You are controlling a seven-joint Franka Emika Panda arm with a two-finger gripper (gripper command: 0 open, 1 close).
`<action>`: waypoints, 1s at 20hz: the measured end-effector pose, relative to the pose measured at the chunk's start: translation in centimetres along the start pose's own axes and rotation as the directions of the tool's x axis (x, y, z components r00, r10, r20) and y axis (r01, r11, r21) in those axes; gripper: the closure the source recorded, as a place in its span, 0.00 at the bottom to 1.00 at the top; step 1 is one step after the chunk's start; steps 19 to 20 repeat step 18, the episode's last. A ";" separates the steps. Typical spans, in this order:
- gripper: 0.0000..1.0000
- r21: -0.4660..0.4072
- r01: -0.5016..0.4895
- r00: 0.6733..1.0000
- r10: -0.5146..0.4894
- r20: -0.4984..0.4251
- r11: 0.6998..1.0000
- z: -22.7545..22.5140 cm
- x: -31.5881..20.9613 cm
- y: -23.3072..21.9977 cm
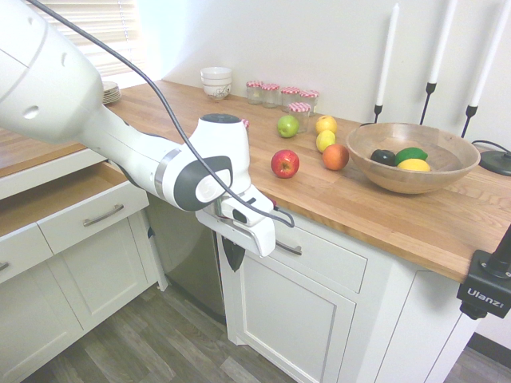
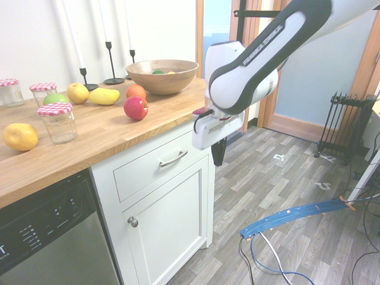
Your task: Close the drawer
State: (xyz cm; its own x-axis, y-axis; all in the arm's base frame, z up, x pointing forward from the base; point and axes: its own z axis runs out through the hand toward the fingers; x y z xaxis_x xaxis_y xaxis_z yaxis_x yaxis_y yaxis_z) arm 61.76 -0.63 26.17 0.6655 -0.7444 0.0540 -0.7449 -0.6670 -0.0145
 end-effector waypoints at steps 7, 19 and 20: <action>0.00 0.008 0.019 1.000 -0.019 -0.002 1.000 -6.5 -5.7 7.9; 0.00 0.022 0.015 1.000 -0.015 -0.015 1.000 -9.9 -11.9 15.4; 0.00 0.022 0.015 1.000 -0.015 -0.015 1.000 -9.9 -11.9 15.4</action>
